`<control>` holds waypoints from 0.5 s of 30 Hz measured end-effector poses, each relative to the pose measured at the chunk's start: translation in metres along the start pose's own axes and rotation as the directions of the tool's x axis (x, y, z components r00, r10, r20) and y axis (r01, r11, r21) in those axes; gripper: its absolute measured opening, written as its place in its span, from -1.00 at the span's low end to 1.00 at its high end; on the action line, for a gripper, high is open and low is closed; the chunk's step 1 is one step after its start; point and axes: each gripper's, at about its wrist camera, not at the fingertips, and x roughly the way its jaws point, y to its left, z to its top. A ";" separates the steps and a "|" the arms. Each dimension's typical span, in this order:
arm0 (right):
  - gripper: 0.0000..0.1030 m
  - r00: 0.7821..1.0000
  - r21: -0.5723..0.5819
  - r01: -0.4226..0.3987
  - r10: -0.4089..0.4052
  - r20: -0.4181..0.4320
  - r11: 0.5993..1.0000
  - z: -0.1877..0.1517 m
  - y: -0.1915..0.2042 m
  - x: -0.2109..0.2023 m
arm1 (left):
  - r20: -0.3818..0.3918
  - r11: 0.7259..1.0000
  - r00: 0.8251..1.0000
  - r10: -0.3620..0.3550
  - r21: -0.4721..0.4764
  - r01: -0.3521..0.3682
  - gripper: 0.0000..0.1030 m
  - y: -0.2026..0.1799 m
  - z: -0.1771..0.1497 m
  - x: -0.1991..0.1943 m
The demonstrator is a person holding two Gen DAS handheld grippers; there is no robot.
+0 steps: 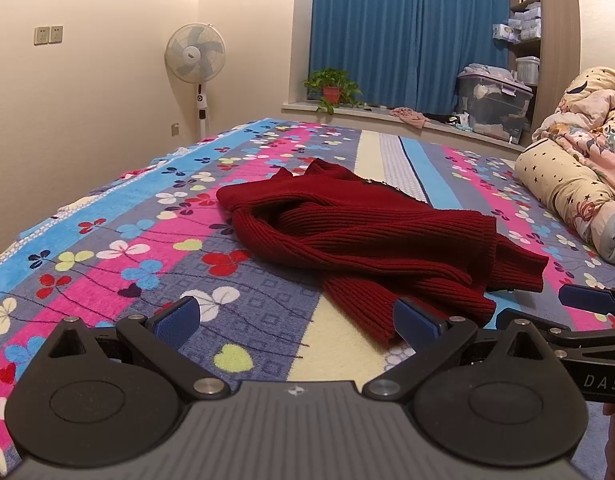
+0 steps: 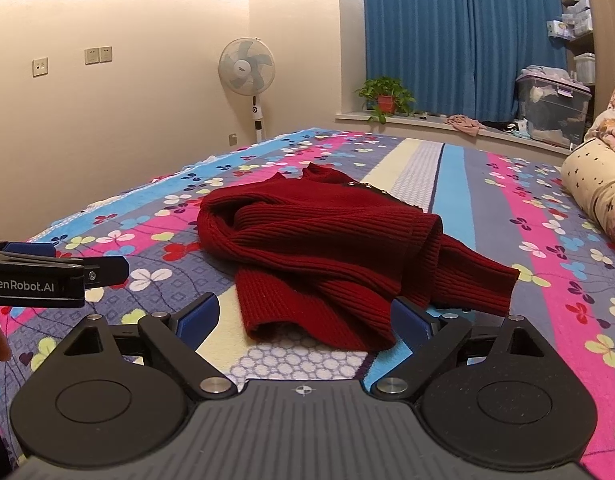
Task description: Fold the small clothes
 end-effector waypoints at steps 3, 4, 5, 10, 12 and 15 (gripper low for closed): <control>0.81 1.000 0.001 -0.004 0.004 0.002 1.000 0.000 0.000 0.000 | 0.000 1.000 1.000 0.001 -0.001 -0.001 0.99 0.000 0.000 0.000; 0.81 1.000 0.006 -0.006 0.006 0.006 1.000 0.000 0.000 0.000 | 0.000 1.000 1.000 0.001 -0.001 -0.001 0.99 0.000 0.000 0.000; 0.81 1.000 0.014 -0.010 0.010 0.015 1.000 -0.001 0.000 0.000 | 0.000 1.000 1.000 0.001 0.000 -0.001 0.99 0.000 0.000 0.000; 0.81 1.000 0.028 -0.017 0.016 0.018 0.999 -0.001 0.000 -0.002 | -0.005 1.000 1.000 0.003 0.005 -0.003 0.99 -0.001 -0.001 0.001; 0.81 1.000 0.026 -0.013 0.012 0.008 1.000 -0.001 -0.001 -0.002 | -0.006 1.000 1.000 0.003 0.004 -0.003 0.99 -0.001 -0.001 0.001; 0.81 1.000 0.021 0.004 -0.004 -0.004 1.000 0.001 -0.002 0.000 | -0.003 1.000 1.000 0.003 0.011 -0.003 0.99 -0.002 -0.002 0.002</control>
